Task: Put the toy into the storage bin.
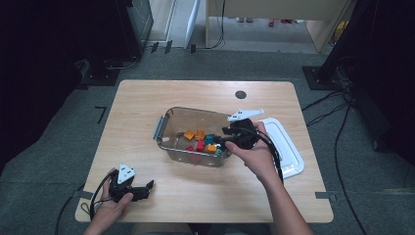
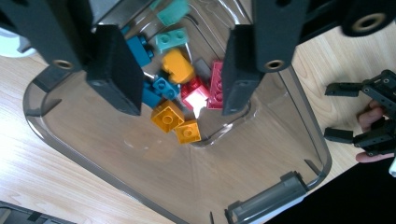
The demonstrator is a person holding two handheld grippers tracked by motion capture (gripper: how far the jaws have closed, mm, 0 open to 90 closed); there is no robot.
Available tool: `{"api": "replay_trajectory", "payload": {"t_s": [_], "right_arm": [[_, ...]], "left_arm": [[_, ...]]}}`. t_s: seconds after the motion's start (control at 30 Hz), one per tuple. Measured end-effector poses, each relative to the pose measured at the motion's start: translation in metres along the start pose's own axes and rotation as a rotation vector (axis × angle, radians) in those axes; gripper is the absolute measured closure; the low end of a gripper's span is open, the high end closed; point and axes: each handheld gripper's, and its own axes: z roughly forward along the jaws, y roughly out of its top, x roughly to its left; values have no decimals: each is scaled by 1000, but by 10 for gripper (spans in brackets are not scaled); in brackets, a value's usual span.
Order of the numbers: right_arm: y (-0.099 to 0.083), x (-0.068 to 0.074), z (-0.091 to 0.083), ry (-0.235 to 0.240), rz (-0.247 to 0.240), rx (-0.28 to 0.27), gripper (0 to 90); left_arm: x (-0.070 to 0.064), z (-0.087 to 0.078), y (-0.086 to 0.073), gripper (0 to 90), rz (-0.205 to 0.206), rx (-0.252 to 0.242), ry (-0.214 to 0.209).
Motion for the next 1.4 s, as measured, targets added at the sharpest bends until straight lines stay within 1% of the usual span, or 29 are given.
{"api": "replay_trajectory", "payload": {"t_s": [0.07, 0.17, 0.23, 0.27, 0.3, 0.33, 0.4, 0.5, 0.53, 0.63, 0.83, 1.07, 1.13, 1.23, 1.3, 1.4], "right_arm": [[0, 2, 0, -3, 1, -9, 434], [-2, 7, -3, -24, -26, -13, 326], [-3, 10, -7, -25, -37, -17, 257], [-4, 10, -9, -33, -37, -17, 233], [-5, 10, -11, -34, -33, -14, 229], [-5, 9, -13, -29, -30, -14, 213], [-7, 6, -19, -39, -22, -19, 163], [-11, 0, -30, -69, -9, -33, 129], [-13, -4, -34, -81, -6, -40, 102], [-21, -15, -44, -119, 26, -46, 31], [-41, -38, -56, -178, 98, -45, 7], [-61, -57, -63, -217, 146, -42, 0], [-68, -62, -64, -235, 153, -37, 0], [-76, -69, -64, -256, 178, -32, 0], [-84, -76, -62, -259, 202, -30, 0], [-100, -89, -54, -281, 243, -7, 0]], "left_arm": [[0, 0, 0, 81, 1, 0, 0], [0, 0, 0, 81, 4, 0, -4], [0, 0, 0, 81, 5, 1, -7], [0, 0, 0, 81, 5, 0, -7], [0, 1, 0, 81, 3, -2, -7], [0, 1, 0, 81, 3, -2, -7], [0, 1, 1, 80, 3, -1, -8], [0, 1, 1, 80, 6, 1, -9], [0, 1, 1, 80, 6, 1, -10], [0, 1, 1, 81, 6, -1, -9], [0, 1, 0, 81, 5, -2, -10], [0, 1, 0, 81, 6, -2, -10], [0, 1, 0, 81, 4, -2, -10], [0, 1, 0, 81, 6, -1, -10], [0, 1, 0, 81, 5, -1, -10], [0, 0, 0, 81, 6, -1, -10]]}}
